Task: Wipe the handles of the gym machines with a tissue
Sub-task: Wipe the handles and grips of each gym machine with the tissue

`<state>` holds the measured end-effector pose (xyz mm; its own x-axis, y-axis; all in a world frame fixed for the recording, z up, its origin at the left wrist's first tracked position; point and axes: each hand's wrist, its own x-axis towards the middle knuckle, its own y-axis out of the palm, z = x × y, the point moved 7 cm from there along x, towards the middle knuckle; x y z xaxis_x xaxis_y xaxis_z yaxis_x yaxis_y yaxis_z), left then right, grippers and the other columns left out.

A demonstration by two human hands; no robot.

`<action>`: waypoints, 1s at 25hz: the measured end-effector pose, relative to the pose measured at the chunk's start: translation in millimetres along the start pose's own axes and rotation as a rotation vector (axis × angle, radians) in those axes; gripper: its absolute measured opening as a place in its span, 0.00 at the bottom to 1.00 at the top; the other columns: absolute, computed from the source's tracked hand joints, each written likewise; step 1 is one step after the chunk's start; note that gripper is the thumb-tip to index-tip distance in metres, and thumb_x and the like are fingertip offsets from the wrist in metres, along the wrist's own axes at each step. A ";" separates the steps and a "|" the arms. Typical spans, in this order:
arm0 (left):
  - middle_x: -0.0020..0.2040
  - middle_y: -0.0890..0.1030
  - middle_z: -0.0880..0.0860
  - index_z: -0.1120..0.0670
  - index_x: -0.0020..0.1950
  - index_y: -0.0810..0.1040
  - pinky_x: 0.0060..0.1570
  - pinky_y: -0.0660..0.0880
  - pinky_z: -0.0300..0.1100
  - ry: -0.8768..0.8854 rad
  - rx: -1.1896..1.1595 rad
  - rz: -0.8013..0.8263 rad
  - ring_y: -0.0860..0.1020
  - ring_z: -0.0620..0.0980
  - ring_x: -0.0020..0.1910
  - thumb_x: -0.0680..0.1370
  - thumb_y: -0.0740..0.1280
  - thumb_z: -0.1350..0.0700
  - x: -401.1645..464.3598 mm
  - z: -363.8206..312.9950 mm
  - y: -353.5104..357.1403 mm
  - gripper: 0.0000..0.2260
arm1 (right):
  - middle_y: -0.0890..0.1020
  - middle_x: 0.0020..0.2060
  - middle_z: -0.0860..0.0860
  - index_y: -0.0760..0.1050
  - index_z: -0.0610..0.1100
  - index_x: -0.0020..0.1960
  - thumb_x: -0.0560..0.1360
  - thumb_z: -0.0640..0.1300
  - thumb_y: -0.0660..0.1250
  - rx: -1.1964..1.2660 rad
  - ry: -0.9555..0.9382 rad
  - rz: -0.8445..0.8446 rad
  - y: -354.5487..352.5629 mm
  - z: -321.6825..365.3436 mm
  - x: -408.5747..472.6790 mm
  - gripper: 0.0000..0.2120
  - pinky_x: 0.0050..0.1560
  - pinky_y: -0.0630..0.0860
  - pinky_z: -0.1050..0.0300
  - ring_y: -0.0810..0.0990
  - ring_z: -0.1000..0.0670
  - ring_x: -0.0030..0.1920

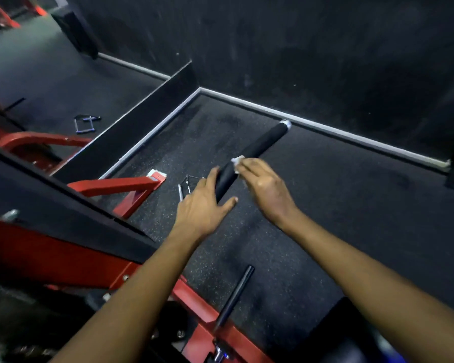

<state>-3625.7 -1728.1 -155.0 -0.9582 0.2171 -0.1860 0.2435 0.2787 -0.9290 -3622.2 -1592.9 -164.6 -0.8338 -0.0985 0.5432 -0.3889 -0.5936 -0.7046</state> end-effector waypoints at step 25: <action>0.58 0.80 0.59 0.41 0.76 0.58 0.53 0.72 0.52 0.092 0.006 -0.013 0.77 0.64 0.57 0.80 0.61 0.42 17.4 -36.1 23.8 0.25 | 0.80 0.49 0.44 0.74 0.34 0.61 0.80 0.43 0.58 0.886 1.559 -0.804 -0.3 -158.8 2.2 0.16 0.45 0.70 0.61 0.76 0.43 0.53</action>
<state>-3631.1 -1683.9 -168.8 -0.9432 0.2992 -0.1443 0.2303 0.2762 -0.9331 -3686.1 -1466.1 -235.6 -0.3468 0.7293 -0.5898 -0.9301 -0.3484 0.1162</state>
